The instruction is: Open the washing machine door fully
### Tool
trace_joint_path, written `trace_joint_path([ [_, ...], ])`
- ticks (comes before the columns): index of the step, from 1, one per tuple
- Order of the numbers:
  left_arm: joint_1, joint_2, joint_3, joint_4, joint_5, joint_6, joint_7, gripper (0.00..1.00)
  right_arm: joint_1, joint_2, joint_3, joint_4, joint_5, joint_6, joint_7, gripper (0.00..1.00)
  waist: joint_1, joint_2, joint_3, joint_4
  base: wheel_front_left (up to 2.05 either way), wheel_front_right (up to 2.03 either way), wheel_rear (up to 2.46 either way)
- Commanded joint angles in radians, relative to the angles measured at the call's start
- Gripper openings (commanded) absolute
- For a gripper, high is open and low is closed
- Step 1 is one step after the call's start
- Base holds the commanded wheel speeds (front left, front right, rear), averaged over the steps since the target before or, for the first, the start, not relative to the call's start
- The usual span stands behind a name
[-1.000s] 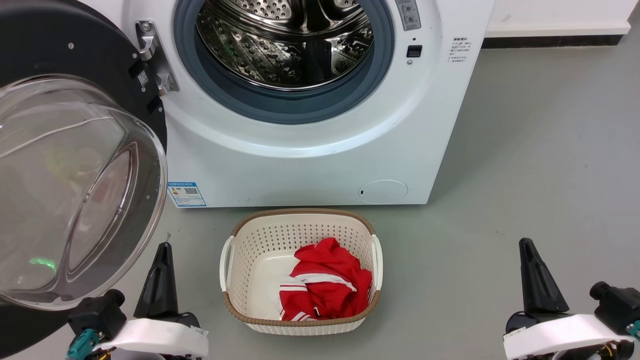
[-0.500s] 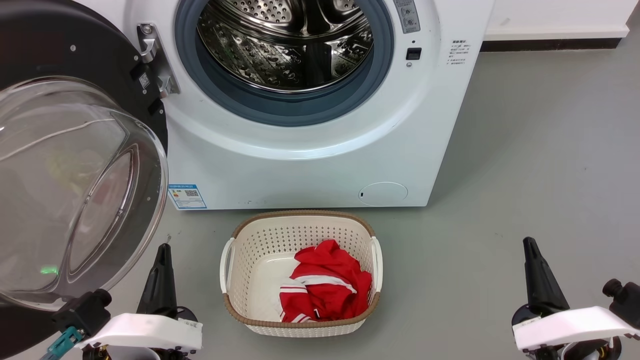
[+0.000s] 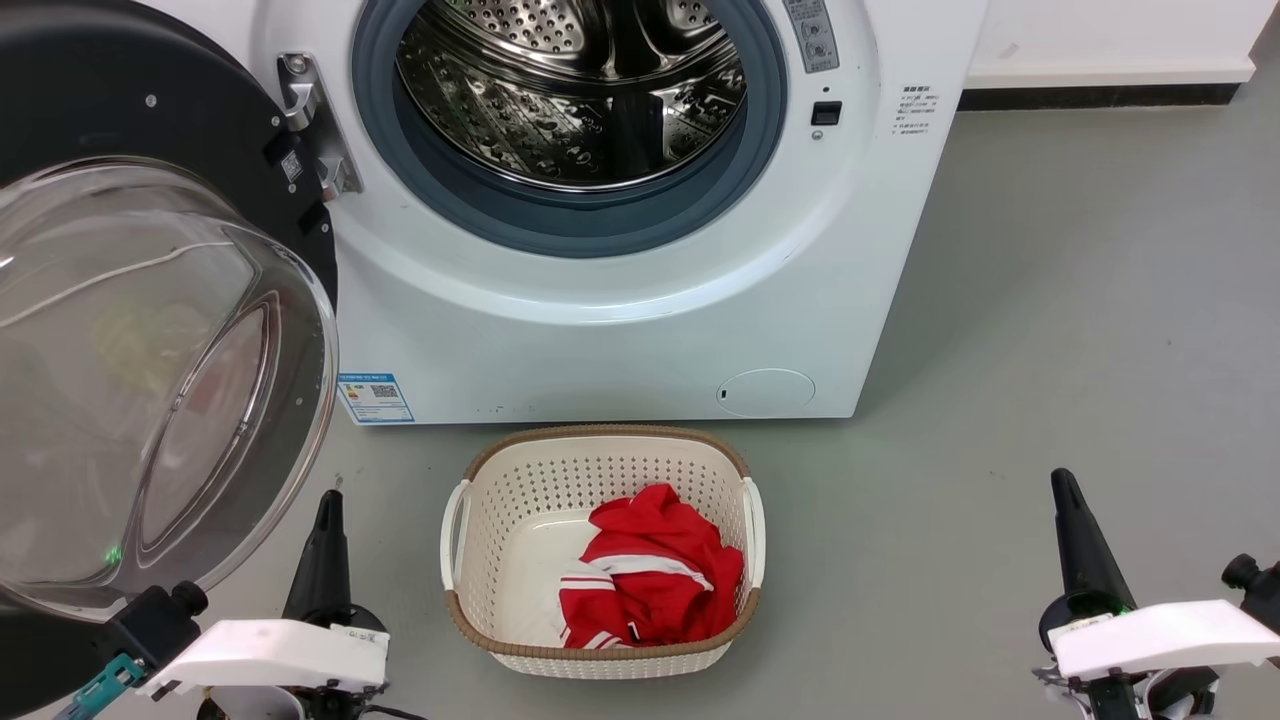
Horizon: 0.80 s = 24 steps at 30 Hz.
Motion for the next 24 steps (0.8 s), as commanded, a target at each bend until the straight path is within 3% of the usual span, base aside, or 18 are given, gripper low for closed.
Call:
trace_joint_path([
  [1, -0.029, 0.003, 0.005, -0.003, -0.041, -0.004, 0.01, 0.0, -0.024, -0.008, -0.004, -0.004, 0.041, 0.0, 0.009, 0.0, 0.0, 0.0, -0.001, 0.0, 0.0, 0.0, 0.0],
  [24, -0.054, 0.003, 0.014, 0.038, -0.324, -0.011, 0.081, 0.0, -0.051, -0.01, -0.022, 0.034, 0.31, 0.0, 0.074, 0.0, 0.0, 0.0, -0.014, 0.0, 0.0, 0.0, 0.0],
])
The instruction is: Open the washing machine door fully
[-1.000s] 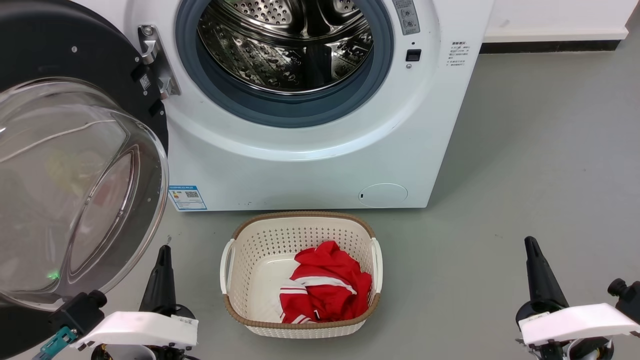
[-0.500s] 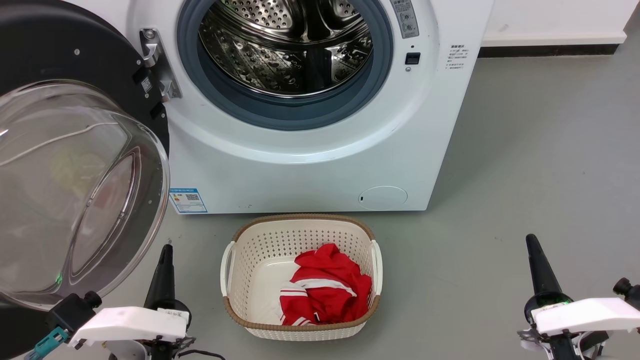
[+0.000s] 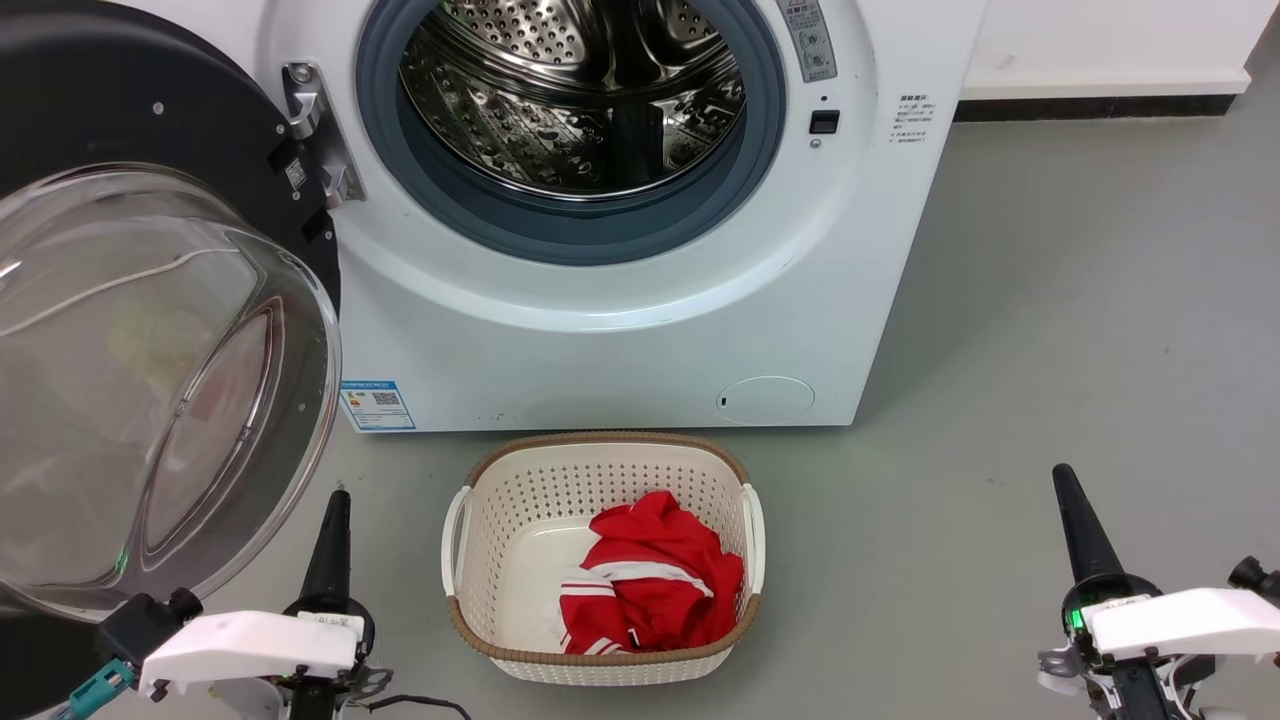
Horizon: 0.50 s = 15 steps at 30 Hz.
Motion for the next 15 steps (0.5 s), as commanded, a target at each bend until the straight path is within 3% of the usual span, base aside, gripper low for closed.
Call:
trace_joint_path([
  [1, -0.028, 0.003, 0.002, -0.003, -0.026, -0.006, 0.005, 0.0, -0.022, -0.006, -0.004, -0.003, 0.024, 0.0, 0.005, 0.0, 0.0, 0.0, -0.001, 0.0, 0.0, 0.0, 0.0],
  [15, -0.039, 0.003, 0.007, 0.018, -0.163, -0.009, 0.04, 0.0, -0.036, -0.005, -0.015, 0.016, 0.153, 0.0, 0.04, 0.0, 0.0, 0.0, -0.008, 0.0, 0.0, 0.0, 0.0],
])
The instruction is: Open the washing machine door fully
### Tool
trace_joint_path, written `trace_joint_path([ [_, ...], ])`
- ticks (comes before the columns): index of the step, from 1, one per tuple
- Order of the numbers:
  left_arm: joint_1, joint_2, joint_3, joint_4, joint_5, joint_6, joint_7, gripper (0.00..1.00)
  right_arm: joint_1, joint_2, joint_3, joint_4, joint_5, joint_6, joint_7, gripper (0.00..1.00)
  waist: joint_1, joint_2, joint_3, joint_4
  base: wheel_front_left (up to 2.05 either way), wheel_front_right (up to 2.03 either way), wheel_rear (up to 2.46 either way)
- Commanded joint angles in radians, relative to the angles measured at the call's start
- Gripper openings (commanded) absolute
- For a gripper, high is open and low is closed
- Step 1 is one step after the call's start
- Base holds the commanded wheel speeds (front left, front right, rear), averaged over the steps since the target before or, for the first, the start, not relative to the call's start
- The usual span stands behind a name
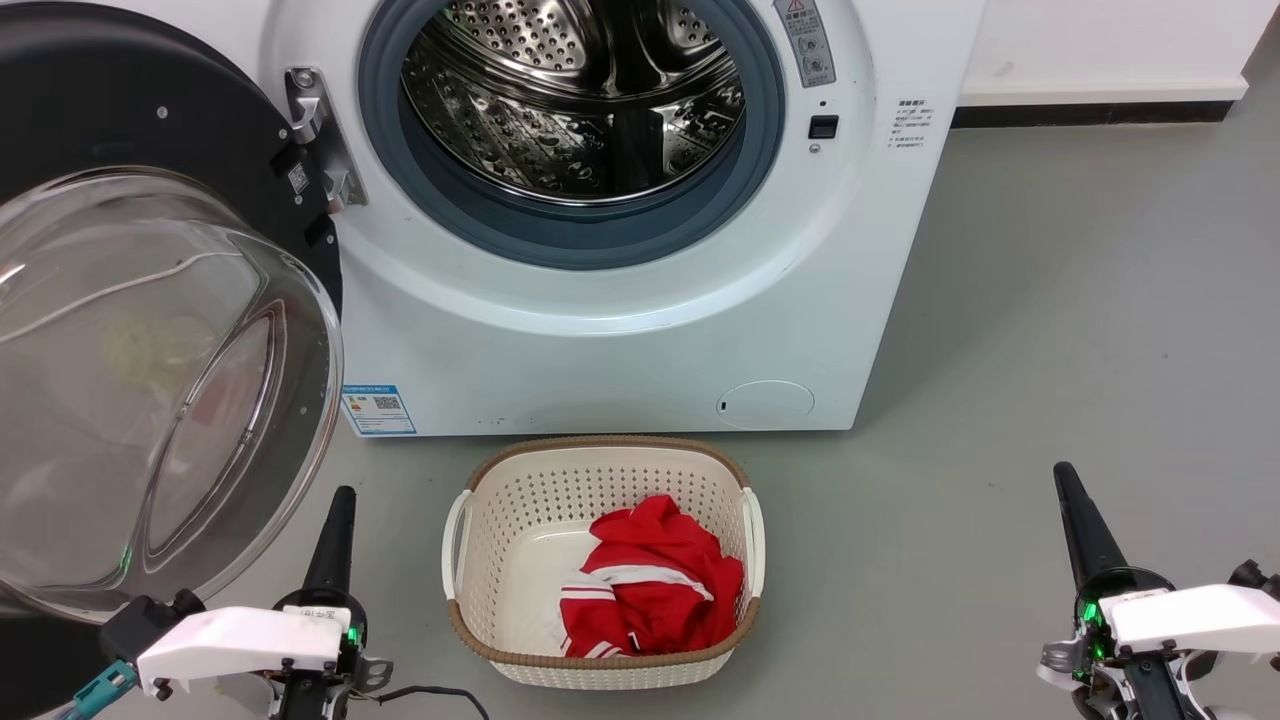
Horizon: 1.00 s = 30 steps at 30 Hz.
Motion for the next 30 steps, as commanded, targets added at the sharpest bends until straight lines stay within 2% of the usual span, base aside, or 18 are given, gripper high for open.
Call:
trace_joint_path([
  [1, -0.023, 0.003, 0.003, 0.0, -0.023, -0.005, 0.008, 0.0, -0.023, -0.004, -0.004, 0.0, 0.024, 0.0, 0.006, 0.0, 0.0, 0.0, -0.001, 0.0, 0.0, 0.0, 0.0],
  [30, -0.043, 0.003, 0.012, 0.036, -0.26, -0.01, 0.067, 0.0, -0.045, 0.003, -0.027, 0.034, 0.243, 0.0, 0.069, 0.0, 0.0, 0.0, -0.016, 0.0, 0.0, 0.0, 0.0],
])
